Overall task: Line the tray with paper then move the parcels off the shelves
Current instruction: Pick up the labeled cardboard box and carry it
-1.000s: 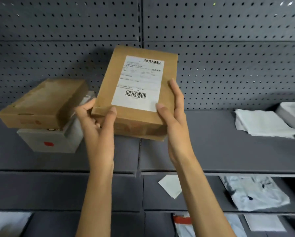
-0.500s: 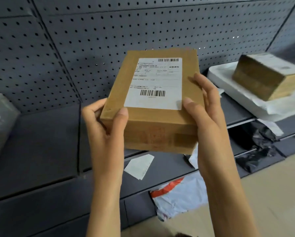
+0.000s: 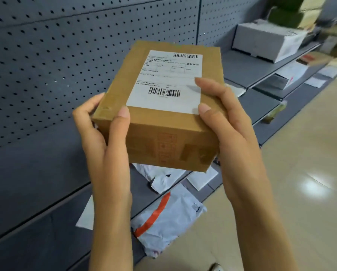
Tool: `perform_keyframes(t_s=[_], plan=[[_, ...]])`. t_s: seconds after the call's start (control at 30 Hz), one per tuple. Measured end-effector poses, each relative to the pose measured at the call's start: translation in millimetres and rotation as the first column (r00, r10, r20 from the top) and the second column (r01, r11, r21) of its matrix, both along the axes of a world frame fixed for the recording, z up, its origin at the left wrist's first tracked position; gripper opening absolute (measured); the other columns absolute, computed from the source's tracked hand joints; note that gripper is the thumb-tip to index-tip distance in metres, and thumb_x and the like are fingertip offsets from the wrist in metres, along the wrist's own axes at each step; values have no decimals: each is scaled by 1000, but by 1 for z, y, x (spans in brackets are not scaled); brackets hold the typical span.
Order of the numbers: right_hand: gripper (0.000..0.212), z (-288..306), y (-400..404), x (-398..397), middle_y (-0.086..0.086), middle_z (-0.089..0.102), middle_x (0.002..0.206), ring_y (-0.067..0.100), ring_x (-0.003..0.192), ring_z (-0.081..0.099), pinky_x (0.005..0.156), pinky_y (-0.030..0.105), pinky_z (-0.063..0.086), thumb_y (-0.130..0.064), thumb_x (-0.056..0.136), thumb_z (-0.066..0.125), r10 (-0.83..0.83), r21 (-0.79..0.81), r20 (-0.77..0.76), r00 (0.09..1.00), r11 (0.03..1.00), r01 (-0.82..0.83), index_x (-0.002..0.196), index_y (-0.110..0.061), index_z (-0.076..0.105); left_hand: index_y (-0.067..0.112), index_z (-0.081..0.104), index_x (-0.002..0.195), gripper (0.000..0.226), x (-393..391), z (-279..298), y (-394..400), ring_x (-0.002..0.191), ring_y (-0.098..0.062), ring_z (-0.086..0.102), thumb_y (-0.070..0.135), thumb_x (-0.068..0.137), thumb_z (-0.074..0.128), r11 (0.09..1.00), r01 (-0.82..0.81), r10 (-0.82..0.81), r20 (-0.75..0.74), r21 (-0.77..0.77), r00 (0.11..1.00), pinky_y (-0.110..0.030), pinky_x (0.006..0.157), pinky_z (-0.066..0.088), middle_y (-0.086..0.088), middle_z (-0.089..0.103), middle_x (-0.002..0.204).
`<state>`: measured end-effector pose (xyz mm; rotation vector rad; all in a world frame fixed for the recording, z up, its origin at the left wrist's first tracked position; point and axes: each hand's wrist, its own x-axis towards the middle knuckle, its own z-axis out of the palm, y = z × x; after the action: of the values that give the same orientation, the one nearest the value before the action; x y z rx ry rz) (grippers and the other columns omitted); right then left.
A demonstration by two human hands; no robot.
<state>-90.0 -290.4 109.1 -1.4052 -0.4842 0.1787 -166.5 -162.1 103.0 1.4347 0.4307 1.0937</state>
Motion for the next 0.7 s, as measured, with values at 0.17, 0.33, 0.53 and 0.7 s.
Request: perform_keyframes(t_s=[0.17, 0.33, 0.53, 0.7], plan=[[34, 6, -82, 62, -16, 57, 140, 9, 119, 57, 83, 24, 41, -28, 92, 54, -124, 33, 30, 992, 992, 123, 121, -42, 66, 24, 48, 121, 24, 75, 4, -76, 106, -5, 60, 18, 99, 55, 992, 116, -118, 42, 56, 992, -16, 82, 48, 3, 61, 124], [30, 9, -158, 115, -13, 60, 134, 7, 111, 57, 75, 17, 43, -23, 99, 54, -237, 29, 14, 971, 971, 236, 120, -40, 66, 25, 48, 120, 23, 145, 2, -141, 102, 4, 61, 18, 100, 55, 960, 278, -279, 9, 40, 960, -10, 79, 47, 11, 61, 119], [31, 5, -209, 170, -15, 59, 133, 11, 124, 55, 92, 27, 42, -28, 93, 54, -374, 14, 24, 927, 927, 374, 117, -43, 67, 30, 49, 115, 19, 214, 0, -181, 104, 7, 60, 22, 100, 56, 905, 422, -415, -104, 51, 904, -8, 82, 45, 16, 62, 117], [30, 2, -226, 217, -16, 57, 137, 13, 130, 53, 108, 41, 45, -30, 92, 55, -440, -14, 3, 898, 898, 440, 115, -45, 67, 35, 48, 114, 17, 276, -1, -193, 101, 9, 61, 31, 100, 57, 863, 501, -486, -165, 62, 858, -5, 75, 45, 32, 62, 103]])
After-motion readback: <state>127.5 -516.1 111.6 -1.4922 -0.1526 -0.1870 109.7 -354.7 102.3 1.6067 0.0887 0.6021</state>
